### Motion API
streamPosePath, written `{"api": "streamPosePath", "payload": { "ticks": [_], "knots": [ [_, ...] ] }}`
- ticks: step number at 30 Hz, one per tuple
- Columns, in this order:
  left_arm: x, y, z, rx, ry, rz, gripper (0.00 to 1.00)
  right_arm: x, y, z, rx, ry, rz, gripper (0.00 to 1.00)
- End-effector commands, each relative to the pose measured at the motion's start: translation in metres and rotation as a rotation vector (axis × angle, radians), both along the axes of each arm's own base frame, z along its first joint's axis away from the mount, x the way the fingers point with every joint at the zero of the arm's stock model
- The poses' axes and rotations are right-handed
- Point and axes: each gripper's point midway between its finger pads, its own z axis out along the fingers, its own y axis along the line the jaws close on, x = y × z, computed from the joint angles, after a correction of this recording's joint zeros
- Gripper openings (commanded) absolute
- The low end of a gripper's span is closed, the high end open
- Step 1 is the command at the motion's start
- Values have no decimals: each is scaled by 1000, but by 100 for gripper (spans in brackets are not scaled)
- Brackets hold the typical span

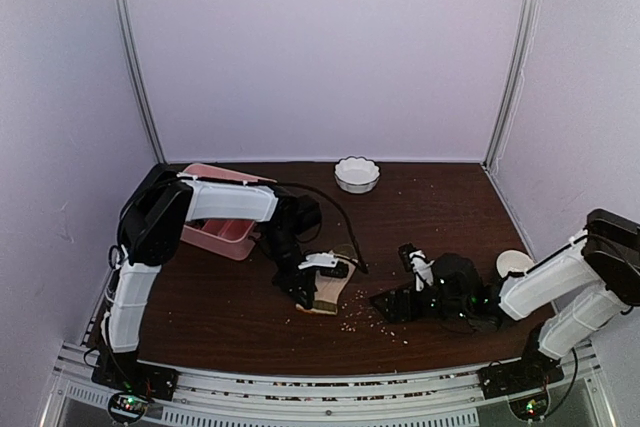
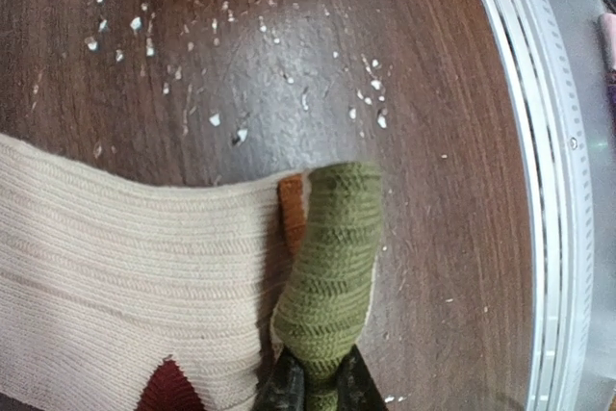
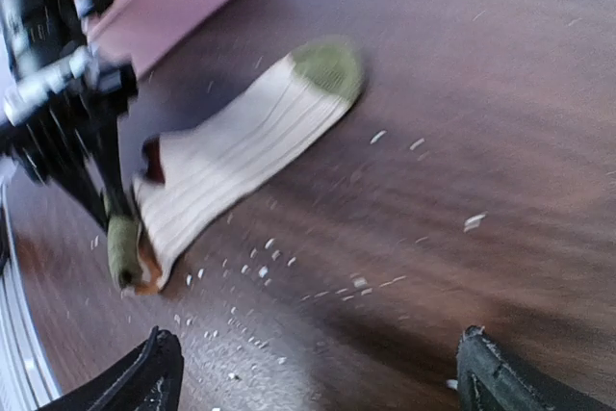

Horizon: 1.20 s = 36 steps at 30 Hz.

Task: Roll the socks
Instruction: Roll the sock at the center of the board.

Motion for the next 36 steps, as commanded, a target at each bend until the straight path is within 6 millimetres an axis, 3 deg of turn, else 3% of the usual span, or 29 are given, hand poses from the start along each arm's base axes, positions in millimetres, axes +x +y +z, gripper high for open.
{"api": "streamPosePath", "payload": {
  "ticks": [1, 3, 6, 9, 11, 13, 16, 24, 30, 36],
  "knots": [
    [-13, 27, -31, 187, 125, 10, 11, 29, -52, 31, 34, -124, -325, 100],
    [-14, 26, -28, 201, 194, 28, 11, 30, -65, 41, 119, -133, -404, 100],
    [-12, 24, -27, 212, 281, 62, 11, 26, -41, 61, 29, -282, -251, 100],
    [-11, 25, -28, 226, 303, 71, 11, -1, -10, 47, -223, -420, -71, 99],
    [-11, 25, -28, 236, 306, 78, 11, -32, 17, 36, -285, -513, 117, 90],
    [-9, 25, -29, 248, 305, 90, 11, -50, 36, 25, -311, -573, 240, 81],
    [-8, 25, -34, 278, 312, 115, 11, -65, 64, 16, -369, -636, 359, 73],
    [-1, 24, -41, 338, 316, 155, 11, -59, 134, 15, -525, -791, 569, 65],
    [-3, 24, -41, 339, 319, 148, 12, -53, 151, -3, -536, -729, 701, 53],
    [-3, 25, -41, 330, 320, 135, 14, -40, 148, -24, -607, -693, 745, 45]
  ]
}}
